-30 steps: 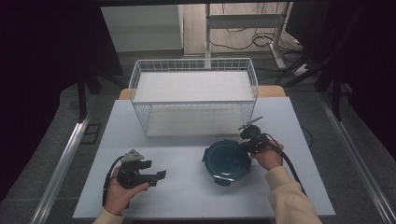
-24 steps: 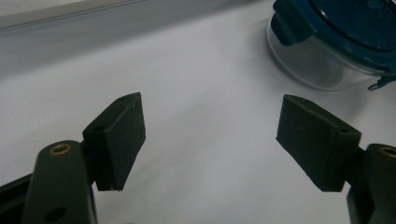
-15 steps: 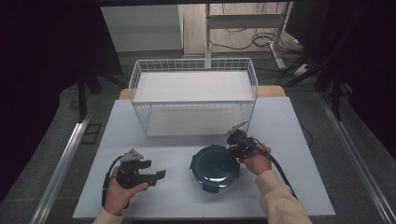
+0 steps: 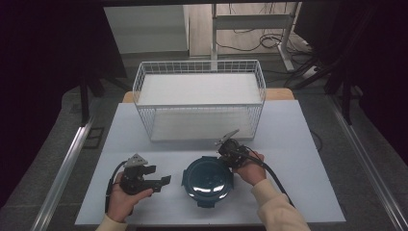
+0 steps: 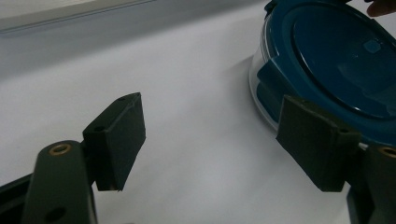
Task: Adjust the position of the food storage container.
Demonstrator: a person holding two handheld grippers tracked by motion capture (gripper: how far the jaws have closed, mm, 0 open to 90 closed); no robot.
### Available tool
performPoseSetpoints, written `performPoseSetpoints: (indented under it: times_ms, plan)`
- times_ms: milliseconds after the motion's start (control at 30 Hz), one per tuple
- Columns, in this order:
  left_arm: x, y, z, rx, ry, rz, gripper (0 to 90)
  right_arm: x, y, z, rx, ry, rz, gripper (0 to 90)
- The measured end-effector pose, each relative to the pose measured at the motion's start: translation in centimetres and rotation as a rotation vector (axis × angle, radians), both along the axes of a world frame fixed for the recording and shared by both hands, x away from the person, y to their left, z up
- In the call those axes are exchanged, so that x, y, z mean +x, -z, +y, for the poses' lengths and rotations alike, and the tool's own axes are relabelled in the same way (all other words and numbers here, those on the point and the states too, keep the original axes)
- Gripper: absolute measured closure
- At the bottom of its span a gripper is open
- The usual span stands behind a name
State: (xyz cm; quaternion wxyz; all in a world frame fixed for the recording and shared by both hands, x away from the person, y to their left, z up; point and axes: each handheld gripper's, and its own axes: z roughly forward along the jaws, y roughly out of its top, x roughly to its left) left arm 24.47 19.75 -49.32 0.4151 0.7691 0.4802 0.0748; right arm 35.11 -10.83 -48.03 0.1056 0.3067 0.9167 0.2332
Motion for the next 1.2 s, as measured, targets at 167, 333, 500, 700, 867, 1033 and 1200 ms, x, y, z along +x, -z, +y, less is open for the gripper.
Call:
performPoseSetpoints:
  times_ms: [167, 333, 500, 700, 867, 1033, 1200]
  plan:
    - [0.0, 0.0, 0.2, -0.003, -0.002, -0.003, 23.1, -0.1, -0.4, -0.3, 0.066, -0.003, -0.044, 90.0]
    - [-0.1, -0.1, 0.3, -0.006, -0.009, -0.007, 22.9, -1.7, -2.4, -2.2, 0.119, 0.028, -0.141, 90.0]
    - [-0.2, -0.2, 0.2, -0.004, -0.008, -0.008, 22.1, -4.0, -3.4, -5.3, 0.192, 0.072, -0.163, 90.0]
    - [-0.3, -0.3, 0.1, -0.002, -0.008, -0.011, 20.6, -6.5, -2.4, -9.2, 0.294, 0.142, -0.145, 81.7]
    - [-0.2, -0.1, 0.2, -0.009, -0.016, -0.003, 19.4, -7.9, -1.2, -11.3, 0.362, 0.215, -0.122, 41.5]
    - [-0.3, -0.3, 0.6, -0.018, -0.027, -0.006, 18.7, -8.5, -0.7, -12.0, 0.403, 0.234, -0.097, 30.2]
    - [-0.3, -0.3, 0.5, -0.019, -0.026, -0.008, 18.2, -8.3, -0.8, -12.2, 0.449, 0.249, -0.069, 25.3]
